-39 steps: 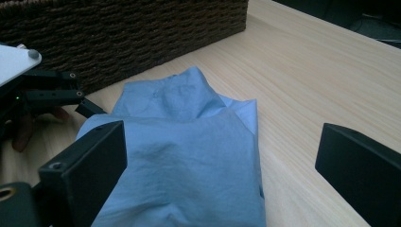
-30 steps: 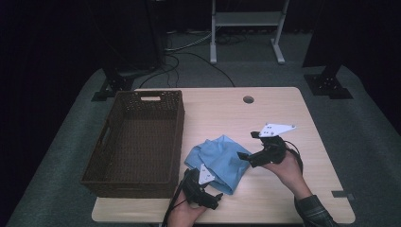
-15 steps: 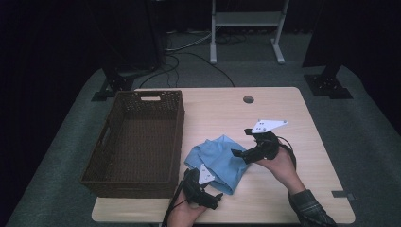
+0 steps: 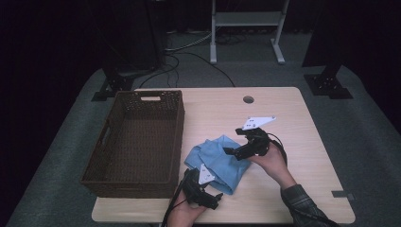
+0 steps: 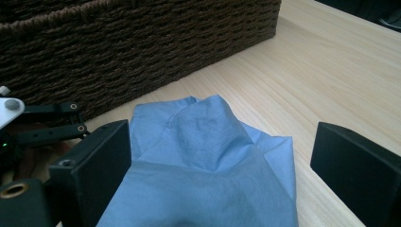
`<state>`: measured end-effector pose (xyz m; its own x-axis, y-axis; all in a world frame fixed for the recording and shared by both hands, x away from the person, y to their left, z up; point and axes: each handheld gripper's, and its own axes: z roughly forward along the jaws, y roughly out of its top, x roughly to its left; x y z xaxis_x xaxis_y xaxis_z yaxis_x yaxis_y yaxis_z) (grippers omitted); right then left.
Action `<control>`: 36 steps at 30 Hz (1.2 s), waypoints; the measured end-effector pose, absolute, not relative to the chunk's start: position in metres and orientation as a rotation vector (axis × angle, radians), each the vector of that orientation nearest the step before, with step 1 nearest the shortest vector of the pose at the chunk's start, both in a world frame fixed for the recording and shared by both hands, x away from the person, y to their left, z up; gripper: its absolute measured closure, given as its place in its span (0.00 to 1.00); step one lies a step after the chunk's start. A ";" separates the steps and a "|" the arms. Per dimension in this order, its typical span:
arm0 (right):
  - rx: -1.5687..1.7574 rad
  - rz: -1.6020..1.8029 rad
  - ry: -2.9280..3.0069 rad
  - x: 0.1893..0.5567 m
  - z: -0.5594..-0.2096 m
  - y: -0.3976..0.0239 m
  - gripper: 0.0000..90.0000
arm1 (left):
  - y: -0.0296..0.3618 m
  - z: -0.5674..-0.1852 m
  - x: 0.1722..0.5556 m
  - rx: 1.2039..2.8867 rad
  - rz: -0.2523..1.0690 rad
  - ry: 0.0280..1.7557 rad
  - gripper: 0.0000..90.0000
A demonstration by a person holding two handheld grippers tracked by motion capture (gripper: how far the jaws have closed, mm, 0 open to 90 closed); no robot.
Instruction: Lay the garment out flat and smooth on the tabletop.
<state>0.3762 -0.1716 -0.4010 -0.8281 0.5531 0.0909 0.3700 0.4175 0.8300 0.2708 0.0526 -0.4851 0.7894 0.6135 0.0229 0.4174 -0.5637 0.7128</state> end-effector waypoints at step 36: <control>0.692 1.196 2.621 0.388 -0.410 -0.114 0.53 | 0.053 -0.485 0.271 2.251 0.351 0.758 0.00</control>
<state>0.3881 -0.1143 -0.4099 -0.8759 0.4816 0.0296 0.3380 0.5686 0.7500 0.2710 0.0527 -0.4851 0.7896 0.6131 0.0251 0.4157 -0.5645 0.7131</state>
